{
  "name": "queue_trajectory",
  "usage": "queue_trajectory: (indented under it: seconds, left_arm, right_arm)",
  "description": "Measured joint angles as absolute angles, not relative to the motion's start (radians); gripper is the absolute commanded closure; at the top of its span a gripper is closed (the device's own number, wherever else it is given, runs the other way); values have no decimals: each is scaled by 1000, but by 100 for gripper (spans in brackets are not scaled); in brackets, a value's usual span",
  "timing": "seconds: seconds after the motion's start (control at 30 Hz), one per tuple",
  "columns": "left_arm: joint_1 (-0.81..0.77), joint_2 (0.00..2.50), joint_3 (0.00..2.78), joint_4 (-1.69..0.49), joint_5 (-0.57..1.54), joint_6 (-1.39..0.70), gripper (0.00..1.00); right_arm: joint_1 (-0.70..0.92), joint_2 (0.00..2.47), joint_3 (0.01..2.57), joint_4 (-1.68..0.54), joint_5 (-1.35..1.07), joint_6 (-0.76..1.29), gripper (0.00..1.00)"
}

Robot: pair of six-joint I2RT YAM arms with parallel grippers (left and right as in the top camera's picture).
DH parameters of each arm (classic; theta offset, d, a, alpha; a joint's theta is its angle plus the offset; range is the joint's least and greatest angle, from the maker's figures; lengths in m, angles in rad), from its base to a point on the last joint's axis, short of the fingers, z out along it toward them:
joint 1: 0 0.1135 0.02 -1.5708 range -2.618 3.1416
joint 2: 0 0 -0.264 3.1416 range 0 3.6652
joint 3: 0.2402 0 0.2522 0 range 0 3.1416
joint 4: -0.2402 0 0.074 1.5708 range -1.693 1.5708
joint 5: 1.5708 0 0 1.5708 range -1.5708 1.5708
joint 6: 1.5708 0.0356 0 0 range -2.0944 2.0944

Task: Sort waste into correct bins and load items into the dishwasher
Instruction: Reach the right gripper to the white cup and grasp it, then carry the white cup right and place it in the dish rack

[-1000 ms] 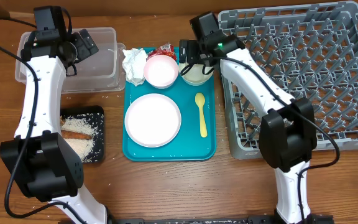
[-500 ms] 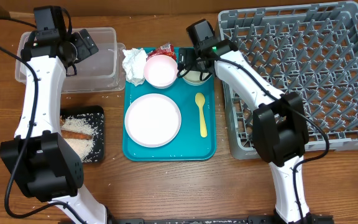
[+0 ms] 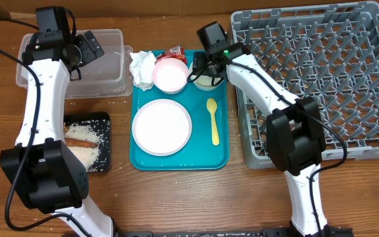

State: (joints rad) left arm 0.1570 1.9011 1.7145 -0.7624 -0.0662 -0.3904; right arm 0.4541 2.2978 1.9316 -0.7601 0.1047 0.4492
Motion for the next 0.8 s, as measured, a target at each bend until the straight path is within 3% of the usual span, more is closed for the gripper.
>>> queue_trajectory:
  seconds: [0.4,0.8]
  left_arm:
    - [157,1901,1715,-762,-66,-390,0]
    - [157,1901,1715,-763,-67,-390,0]
  right_arm:
    - [454,2298,1951,-790,112,444,30]
    - [413,2288,2284,-964,108,389,30]
